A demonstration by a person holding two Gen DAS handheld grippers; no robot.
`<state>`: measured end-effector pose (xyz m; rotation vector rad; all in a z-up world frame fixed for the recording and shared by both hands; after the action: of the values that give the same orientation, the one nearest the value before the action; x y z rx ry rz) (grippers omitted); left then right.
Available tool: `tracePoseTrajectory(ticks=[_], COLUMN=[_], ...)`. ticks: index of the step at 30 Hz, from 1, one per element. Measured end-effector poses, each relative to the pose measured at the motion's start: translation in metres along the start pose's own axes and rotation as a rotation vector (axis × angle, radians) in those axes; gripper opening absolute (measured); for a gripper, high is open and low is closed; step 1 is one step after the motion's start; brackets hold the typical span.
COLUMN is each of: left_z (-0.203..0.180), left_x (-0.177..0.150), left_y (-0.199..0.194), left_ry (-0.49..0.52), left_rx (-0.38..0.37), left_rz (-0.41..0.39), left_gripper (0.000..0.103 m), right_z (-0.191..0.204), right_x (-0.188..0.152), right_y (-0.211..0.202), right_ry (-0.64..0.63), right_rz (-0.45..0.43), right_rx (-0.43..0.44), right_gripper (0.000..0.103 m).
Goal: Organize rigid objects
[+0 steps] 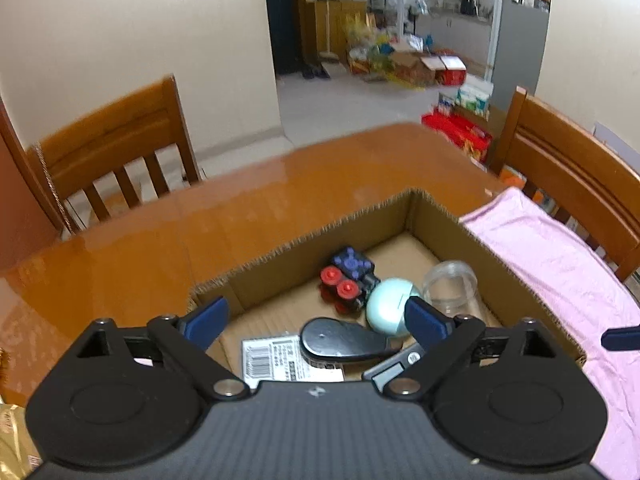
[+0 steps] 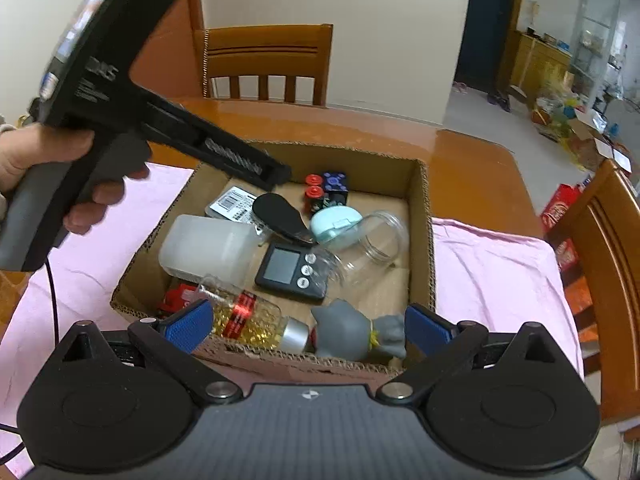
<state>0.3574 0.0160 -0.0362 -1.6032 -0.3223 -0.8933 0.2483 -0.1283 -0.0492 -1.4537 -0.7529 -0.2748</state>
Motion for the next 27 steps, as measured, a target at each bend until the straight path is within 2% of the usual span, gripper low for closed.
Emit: tracePoseTrajectory(ticks=[3,7,9,14,19,23,27], left_z=[0.000,-0.001,-0.004,-0.022,-0.042,-0.055,-0.058], left_x=[-0.001,-0.013,-0.023,-0.057,-0.085,-0.094,-0.093], left_y=[-0.026,-0.071,-0.092,-0.122,-0.133,-0.145,-0.157], left_ry=[-0.008,-0.054,-0.092,-0.156,-0.255,-0.268,-0.286], left_rx=[0.042,0.140,0.164,0.206,0.210,0.258,0.297], left_rz=[-0.043,-0.065,-0.064,0.044,0.112,0.129,0.112], left_gripper=[0.097,0.099,0.101,0.102,0.102,0.102,0.102], right_z=[-0.001,-0.004,-0.006,-0.012,-0.018,-0.018,-0.018], right_x=[-0.001,-0.002,-0.003,-0.010,-0.020,-0.023,-0.022], right_y=[-0.004,-0.010,-0.015,-0.025,-0.041,-0.056,-0.069], right_ry=[0.017,0.046,0.056,0.074,0.103,0.092,0.083], right_rz=[0.020,0.068,0.077,0.106,0.136,0.137,0.128], right_rx=[-0.021,-0.048,-0.048,-0.058,-0.062,-0.073,-0.072], right_gripper=[0.103,0.103,0.103,0.103,0.103,0.103,0.103])
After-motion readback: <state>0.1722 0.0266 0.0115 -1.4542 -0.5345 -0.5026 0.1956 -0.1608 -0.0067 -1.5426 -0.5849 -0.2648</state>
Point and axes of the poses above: each gripper's, at about its wrist camera, not at the fingertips, and y roughly the way its jaws point, z to its left, x to its top, the point moved 1 cm from there along y, roughly the way its jaws point, and after that the axes turned 5 degrees about -y, right-handed, at the moved point
